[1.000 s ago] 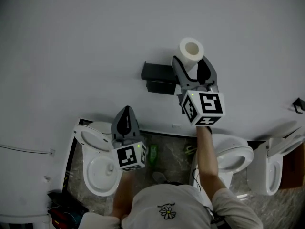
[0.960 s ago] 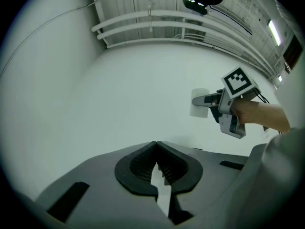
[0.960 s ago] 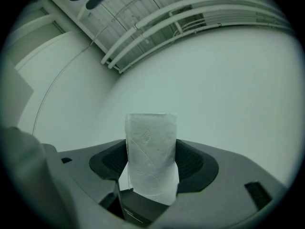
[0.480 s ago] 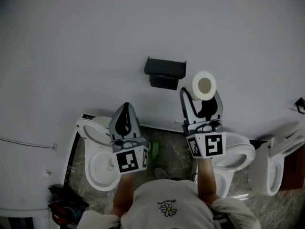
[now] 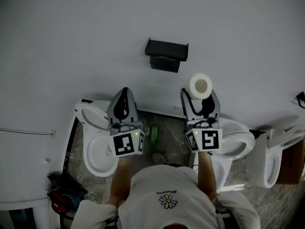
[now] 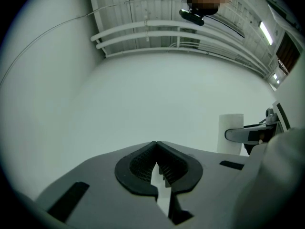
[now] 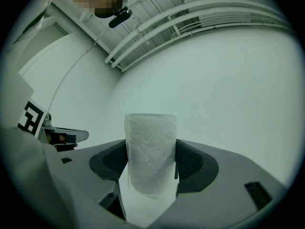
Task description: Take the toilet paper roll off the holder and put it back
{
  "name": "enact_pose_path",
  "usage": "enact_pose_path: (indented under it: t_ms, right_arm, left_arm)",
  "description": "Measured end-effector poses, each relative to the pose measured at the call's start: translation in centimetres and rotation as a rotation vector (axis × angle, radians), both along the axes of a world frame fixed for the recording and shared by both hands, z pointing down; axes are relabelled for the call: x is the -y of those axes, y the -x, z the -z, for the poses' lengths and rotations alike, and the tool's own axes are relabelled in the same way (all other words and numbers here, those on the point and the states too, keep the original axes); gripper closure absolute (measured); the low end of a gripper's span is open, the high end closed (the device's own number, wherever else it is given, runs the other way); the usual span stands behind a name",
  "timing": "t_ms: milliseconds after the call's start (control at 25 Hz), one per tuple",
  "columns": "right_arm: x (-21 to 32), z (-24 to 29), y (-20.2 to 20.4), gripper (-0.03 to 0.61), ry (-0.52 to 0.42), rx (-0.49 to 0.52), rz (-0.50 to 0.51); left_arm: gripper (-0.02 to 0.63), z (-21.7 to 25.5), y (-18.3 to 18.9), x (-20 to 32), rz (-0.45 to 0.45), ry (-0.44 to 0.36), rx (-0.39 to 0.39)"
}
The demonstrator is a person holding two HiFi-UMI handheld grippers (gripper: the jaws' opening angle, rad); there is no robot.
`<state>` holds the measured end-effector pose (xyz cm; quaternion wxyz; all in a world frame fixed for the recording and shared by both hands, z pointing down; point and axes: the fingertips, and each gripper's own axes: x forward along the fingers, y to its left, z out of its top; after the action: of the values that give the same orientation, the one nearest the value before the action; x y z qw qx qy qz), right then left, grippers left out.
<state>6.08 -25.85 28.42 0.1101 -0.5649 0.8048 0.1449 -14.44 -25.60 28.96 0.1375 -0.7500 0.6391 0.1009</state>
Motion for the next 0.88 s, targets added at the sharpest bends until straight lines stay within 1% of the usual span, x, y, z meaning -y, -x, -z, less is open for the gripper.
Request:
enact_pose_path:
  t_ms: [160, 520, 880]
  right_arm:
    - [-0.1, -0.9, -0.1, 0.276, 0.028, 0.002, -0.005]
    - [-1.0, -1.7, -0.3, 0.276, 0.048, 0.002, -0.01]
    - [-1.5, -2.4, -0.4, 0.276, 0.063, 0.008, -0.017]
  left_arm:
    - [0.597, -0.8, 0.2, -0.1, -0.011, 0.015, 0.017]
    - [0.597, -0.5, 0.6, -1.2, 0.003, 0.014, -0.002]
    - [0.596, -0.5, 0.6, -1.5, 0.001, 0.016, -0.004]
